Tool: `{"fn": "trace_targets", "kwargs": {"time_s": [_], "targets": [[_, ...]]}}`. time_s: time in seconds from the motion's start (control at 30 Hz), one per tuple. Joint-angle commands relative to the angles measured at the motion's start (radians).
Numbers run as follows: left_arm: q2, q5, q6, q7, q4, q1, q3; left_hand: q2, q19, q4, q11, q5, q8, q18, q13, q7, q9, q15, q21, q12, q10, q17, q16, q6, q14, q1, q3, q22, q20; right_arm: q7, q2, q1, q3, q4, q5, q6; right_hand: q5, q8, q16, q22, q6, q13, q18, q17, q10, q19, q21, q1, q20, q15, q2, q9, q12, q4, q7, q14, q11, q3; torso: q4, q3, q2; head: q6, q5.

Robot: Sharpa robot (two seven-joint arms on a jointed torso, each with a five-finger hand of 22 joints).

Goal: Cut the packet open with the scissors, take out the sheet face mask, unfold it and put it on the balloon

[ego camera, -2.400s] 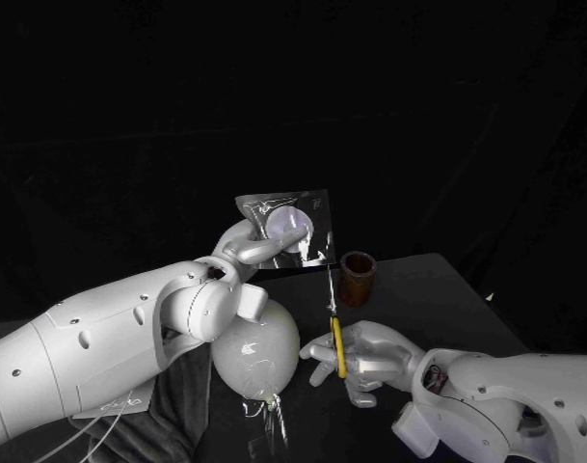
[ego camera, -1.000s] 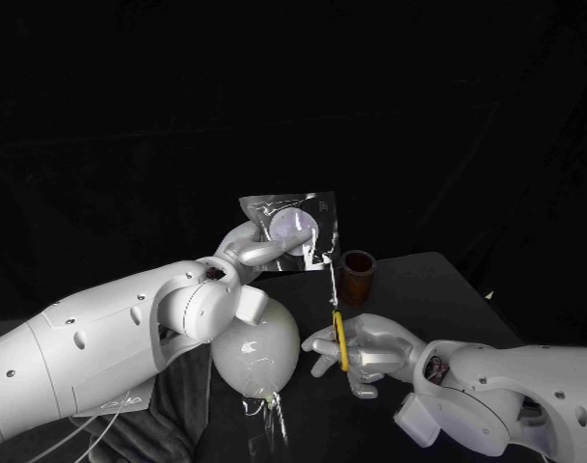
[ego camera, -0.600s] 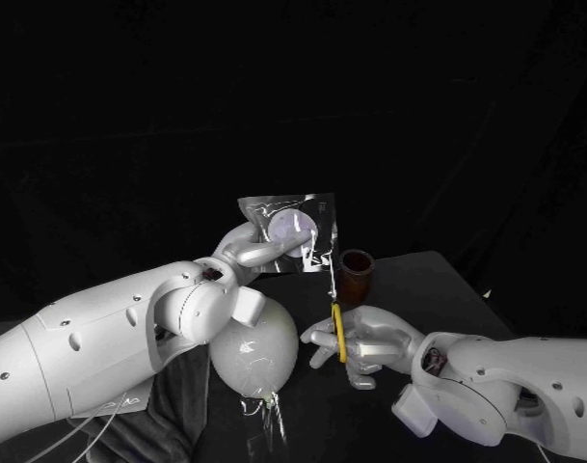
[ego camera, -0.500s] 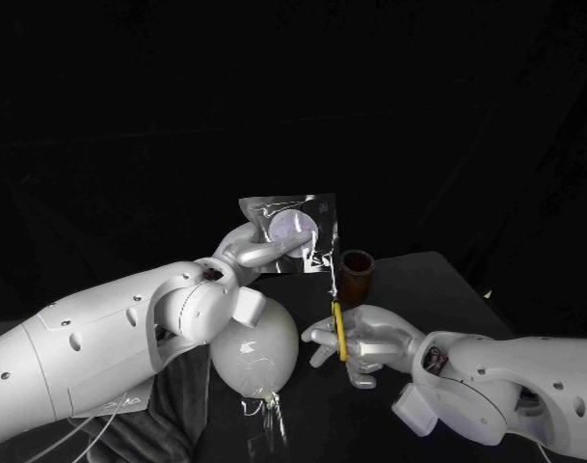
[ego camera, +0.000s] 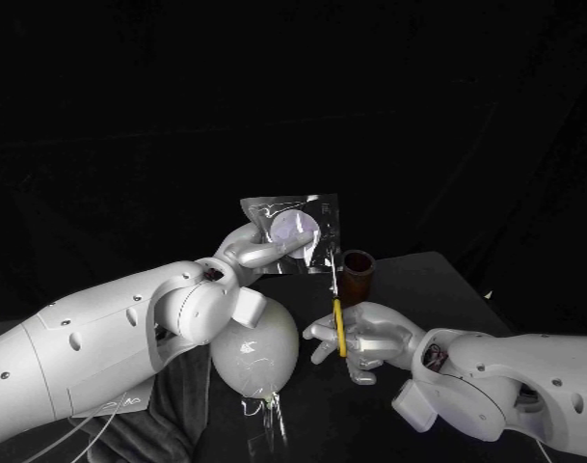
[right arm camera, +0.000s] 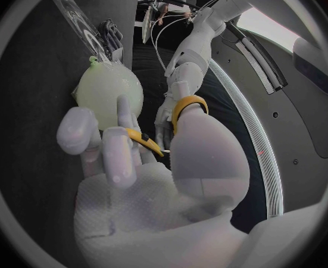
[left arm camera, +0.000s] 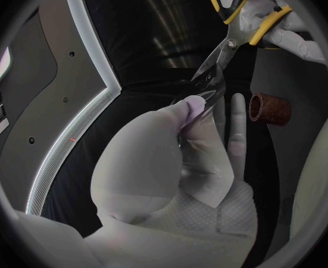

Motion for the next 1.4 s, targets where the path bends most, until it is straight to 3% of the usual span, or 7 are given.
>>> {"fn": "trace_targets", "kwargs": {"time_s": [0.03,0.1,0.3,0.73,0.83,1.13,1.4], "targets": [[0.001,-0.003,0.034,0.002,0.005,0.0,0.001,0.011,-0.009,0.002,-0.008,0.003,0.004,0.014,0.001,-0.001,0.072,-0.001,0.004,0.005,0.001,0.002,0.005,0.004,-0.003,0.003,0.005,0.001,-0.002,0.025,0.001,0.003,0.002,0.0,0.008,0.002,-0.003,0.009,0.008,0.063,0.001,-0.001,0.006,0.007,0.019,0.004,0.008,0.004,0.004,0.008,0.017,0.002,0.007,0.0,0.014,0.004,-0.004,0.008,-0.0001,0.0003,0.0,-0.001,-0.002],[0.001,-0.003,0.034,0.002,0.005,-0.001,0.001,0.011,-0.009,0.002,-0.008,0.003,0.004,0.014,0.001,-0.001,0.072,-0.001,0.004,0.005,0.001,0.002,0.005,0.004,-0.003,0.002,0.005,0.001,-0.002,0.032,0.0,0.003,0.002,0.0,0.016,-0.008,-0.004,0.06,0.022,0.081,0.101,0.012,-0.001,0.035,0.084,0.028,0.049,0.032,0.0,0.0,0.081,0.02,0.036,-0.006,0.006,0.017,-0.014,0.021,0.0002,0.0006,0.0,-0.001,-0.002],[0.0,-0.003,0.03,0.003,0.004,-0.001,0.001,0.011,-0.009,0.002,-0.008,0.003,0.004,0.014,0.002,-0.001,0.073,-0.001,0.004,0.005,0.001,0.002,0.006,0.004,-0.003,0.002,0.005,0.002,-0.002,0.051,0.0,0.004,0.002,-0.001,0.029,-0.031,-0.004,0.131,0.039,0.107,0.224,0.056,-0.012,0.073,0.198,0.063,0.109,0.081,-0.036,-0.042,0.146,0.048,0.094,-0.009,-0.048,0.038,-0.064,0.001,0.0005,0.0005,0.0,-0.001,-0.004],[-0.001,-0.004,0.024,0.003,0.003,-0.001,0.001,0.011,-0.009,0.002,-0.008,0.003,0.004,0.014,0.002,-0.001,0.073,-0.001,0.004,0.005,0.001,0.002,0.006,0.004,-0.003,0.002,0.005,0.002,-0.002,0.068,-0.001,0.004,0.002,0.002,0.034,-0.05,-0.004,0.197,0.05,0.137,0.303,0.201,-0.026,0.108,0.275,0.098,0.17,0.126,-0.082,-0.088,0.22,0.11,0.206,-0.008,-0.1,0.054,-0.113,-0.098,0.0004,0.0004,0.0,-0.001,-0.008],[-0.001,-0.004,0.023,0.003,0.003,-0.001,0.001,0.011,-0.009,0.002,-0.008,0.003,0.004,0.014,0.002,-0.001,0.073,-0.001,0.004,0.005,0.001,0.002,0.006,0.004,-0.003,0.002,0.005,0.002,-0.002,0.068,-0.001,0.004,0.002,0.002,0.033,-0.049,-0.004,0.195,0.049,0.137,0.295,0.219,-0.026,0.107,0.258,0.097,0.169,0.134,-0.082,-0.086,0.222,0.117,0.209,-0.009,-0.097,0.054,-0.112,-0.119,0.0004,0.0006,0.0,-0.001,-0.007],[-0.001,-0.004,0.022,0.004,0.003,-0.001,0.0,0.011,-0.009,0.002,-0.008,0.003,0.004,0.014,0.002,-0.001,0.073,-0.001,0.004,0.005,0.001,0.002,0.006,0.004,-0.003,0.002,0.005,0.002,-0.002,0.06,0.001,0.004,0.002,-0.001,0.031,-0.05,-0.005,0.089,0.032,0.116,0.127,0.156,-0.018,0.067,0.003,0.056,0.095,0.158,-0.032,-0.013,0.214,0.094,0.049,-0.01,-0.007,0.036,-0.023,-0.215,0.0001,0.0006,0.0,0.002,-0.006],[-0.001,-0.008,0.018,0.004,0.003,-0.001,0.0,0.011,-0.01,0.001,-0.009,0.003,0.004,0.014,0.002,-0.002,0.073,-0.002,0.005,0.006,0.001,0.002,0.007,0.004,-0.003,0.002,0.005,0.002,-0.002,0.062,0.002,0.004,0.002,0.001,0.031,-0.06,-0.004,0.05,0.024,0.102,0.083,0.096,-0.008,0.041,-0.061,0.029,0.051,0.16,-0.002,0.015,0.205,0.083,-0.003,-0.008,0.023,0.021,0.008,-0.233,0.0001,0.0007,0.0,0.002,-0.008]]}}
